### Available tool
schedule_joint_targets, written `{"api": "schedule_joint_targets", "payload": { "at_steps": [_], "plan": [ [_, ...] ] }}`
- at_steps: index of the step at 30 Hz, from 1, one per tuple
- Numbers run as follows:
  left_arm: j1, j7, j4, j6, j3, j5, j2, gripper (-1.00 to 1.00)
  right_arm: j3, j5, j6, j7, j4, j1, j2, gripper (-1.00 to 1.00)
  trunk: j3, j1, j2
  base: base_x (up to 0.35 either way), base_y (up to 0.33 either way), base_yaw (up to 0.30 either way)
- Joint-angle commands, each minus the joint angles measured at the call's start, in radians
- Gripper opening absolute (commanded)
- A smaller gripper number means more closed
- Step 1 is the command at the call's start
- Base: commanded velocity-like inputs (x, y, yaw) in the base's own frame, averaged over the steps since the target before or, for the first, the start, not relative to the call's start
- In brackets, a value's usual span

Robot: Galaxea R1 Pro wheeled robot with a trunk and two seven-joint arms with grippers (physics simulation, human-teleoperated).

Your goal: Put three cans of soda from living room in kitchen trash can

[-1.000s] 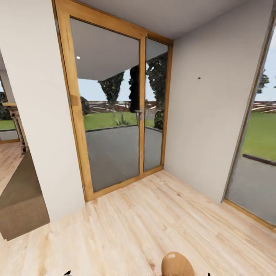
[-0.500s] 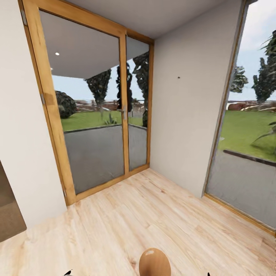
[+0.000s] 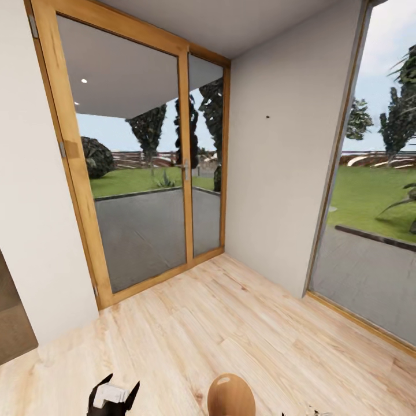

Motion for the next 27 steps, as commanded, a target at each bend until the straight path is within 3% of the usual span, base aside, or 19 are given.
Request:
{"api": "schedule_joint_targets", "payload": {
  "at_steps": [1, 5, 8, 16, 19, 24, 27],
  "plan": [
    [0.000, 0.000, -0.021, 0.002, 0.000, 0.000, 0.000, 1.00, 0.018, 0.001, 0.001, 0.000, -0.011, 0.000, 0.000, 1.00, 0.000, 0.000, 0.000, 0.000, 0.000, 0.000],
    [0.000, 0.002, -0.103, 0.016, 0.002, 0.000, -0.004, 1.00, 0.089, -0.003, 0.016, 0.000, -0.063, 0.000, 0.002, 1.00, 0.000, 0.000, 0.000, 0.000, 0.000, 0.000],
    [0.000, 0.003, -0.165, 0.062, 0.003, -0.001, -0.007, 1.00, 0.117, -0.007, 0.077, -0.001, -0.117, 0.000, 0.003, 1.00, 0.000, 0.000, 0.000, 0.000, 0.000, 0.000],
    [-0.014, 0.020, -0.295, 0.339, 0.002, -0.001, -0.009, 1.00, 0.134, -0.037, 0.448, -0.001, -0.337, -0.031, 0.001, 1.00, 0.000, 0.000, 0.000, 0.000, 0.000, 0.000],
    [-0.034, 0.029, -0.331, 0.414, 0.002, -0.001, -0.008, 1.00, 0.134, -0.087, 0.569, -0.001, -0.401, -0.090, -0.004, 1.00, 0.000, 0.000, 0.000, 0.000, 0.000, 0.000],
    [-0.094, 0.029, -0.357, 0.477, 0.001, -0.001, -0.004, 1.00, 0.134, -0.183, 0.758, -0.001, -0.444, -0.245, -0.010, 1.00, 0.000, 0.000, 0.000, 0.000, 0.000, 0.000],
    [-0.114, 0.029, -0.368, 0.501, 0.000, -0.001, -0.004, 1.00, 0.132, -0.208, 0.820, -0.004, -0.451, -0.304, -0.012, 1.00, 0.000, 0.000, 0.000, 0.000, 0.000, 0.000]
  ]
}}
